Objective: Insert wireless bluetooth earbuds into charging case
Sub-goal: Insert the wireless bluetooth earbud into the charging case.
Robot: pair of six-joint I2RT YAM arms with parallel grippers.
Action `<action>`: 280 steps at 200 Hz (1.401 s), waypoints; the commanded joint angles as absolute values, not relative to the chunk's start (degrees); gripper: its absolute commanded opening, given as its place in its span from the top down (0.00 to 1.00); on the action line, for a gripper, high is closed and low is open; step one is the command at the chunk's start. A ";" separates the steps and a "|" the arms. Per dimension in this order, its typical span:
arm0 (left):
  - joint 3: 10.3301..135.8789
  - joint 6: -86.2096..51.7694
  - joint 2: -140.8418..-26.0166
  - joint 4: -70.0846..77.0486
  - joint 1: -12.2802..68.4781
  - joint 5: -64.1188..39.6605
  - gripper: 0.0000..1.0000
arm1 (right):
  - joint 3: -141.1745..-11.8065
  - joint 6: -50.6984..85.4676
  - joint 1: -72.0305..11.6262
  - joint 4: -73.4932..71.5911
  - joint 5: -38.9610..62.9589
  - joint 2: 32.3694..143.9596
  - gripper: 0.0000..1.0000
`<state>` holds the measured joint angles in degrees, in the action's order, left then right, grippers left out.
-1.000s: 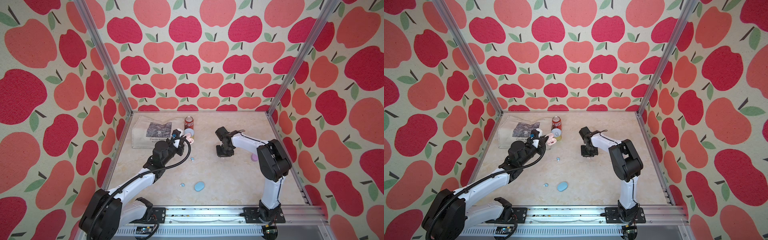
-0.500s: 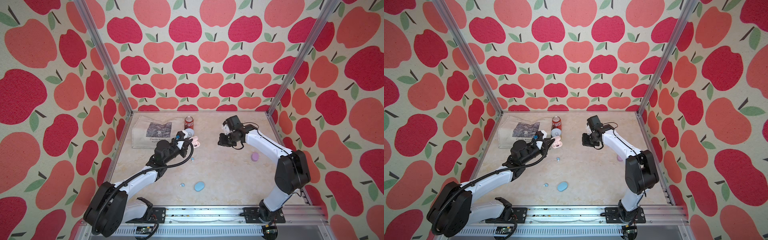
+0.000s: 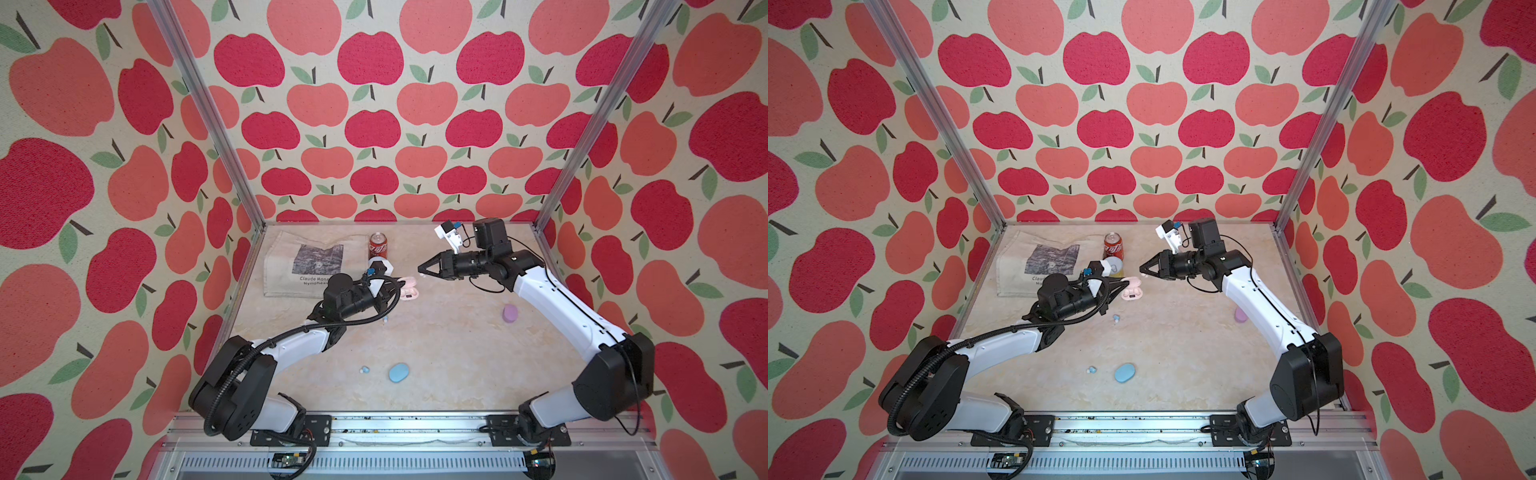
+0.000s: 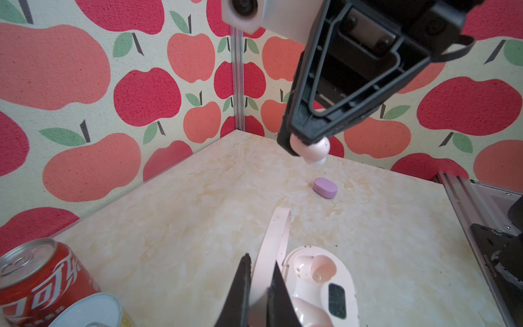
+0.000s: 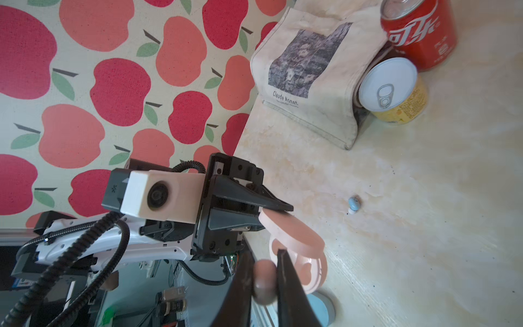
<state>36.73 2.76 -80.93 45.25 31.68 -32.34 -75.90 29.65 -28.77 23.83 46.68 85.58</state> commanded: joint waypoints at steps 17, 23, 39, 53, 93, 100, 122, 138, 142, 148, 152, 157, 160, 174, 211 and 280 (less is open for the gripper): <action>39.68 -0.38 -81.73 48.13 32.25 -34.65 1.00 | -74.37 28.52 -30.41 21.31 52.26 85.24 0.93; 39.89 -0.70 -81.68 48.25 32.26 -34.70 1.00 | -74.27 27.76 -30.49 21.49 52.47 85.24 0.93; 40.38 -1.49 -81.79 48.46 32.30 -34.42 1.00 | -73.81 26.08 -30.55 22.06 52.54 84.92 0.93; 40.75 -1.76 -81.77 48.51 32.28 -34.51 1.00 | -73.37 24.74 -30.51 22.70 52.21 84.81 0.93; 41.99 -2.28 -81.83 48.09 32.52 -35.31 1.00 | -72.92 20.99 -30.50 25.01 50.26 85.21 0.93; 42.16 -2.29 -81.84 47.99 32.60 -35.55 1.00 | -72.86 20.70 -30.50 25.07 50.04 85.33 0.93; 42.36 -2.28 -81.96 47.75 32.81 -35.77 1.00 | -73.34 19.83 -30.49 25.29 49.40 86.00 0.93; 42.36 -2.27 -81.88 47.75 32.84 -35.77 1.00 | -73.73 18.46 -30.50 26.49 48.97 86.32 0.93; 42.36 -2.28 -81.83 47.73 32.84 -35.77 1.00 | -73.87 18.03 -30.50 26.81 48.81 86.31 0.93; 42.36 -2.28 -81.84 47.72 32.74 -35.77 1.00 | -73.91 17.62 -30.43 27.33 48.52 86.36 0.93; 42.36 -2.26 -81.78 47.68 32.70 -35.77 1.00 | -73.94 17.42 -30.36 27.56 48.52 86.37 0.93; 42.36 -2.27 -81.82 47.64 32.74 -35.77 1.00 | -73.92 17.22 -30.26 27.76 48.43 86.38 0.92; 42.44 -2.21 -81.76 47.64 32.74 -35.77 1.00 | -73.97 17.03 -30.19 27.96 48.43 86.34 0.92; 42.50 -2.20 -81.68 47.55 32.70 -35.77 1.00 | -74.00 16.48 -29.91 28.76 48.19 86.30 0.92; 43.02 -2.20 -81.89 47.46 32.75 -35.85 1.00 | -74.05 15.61 -29.22 29.92 47.61 85.80 0.90; 44.48 -1.85 -83.49 47.50 33.72 -36.30 1.00 | -76.06 16.13 -28.55 30.54 41.30 85.06 0.62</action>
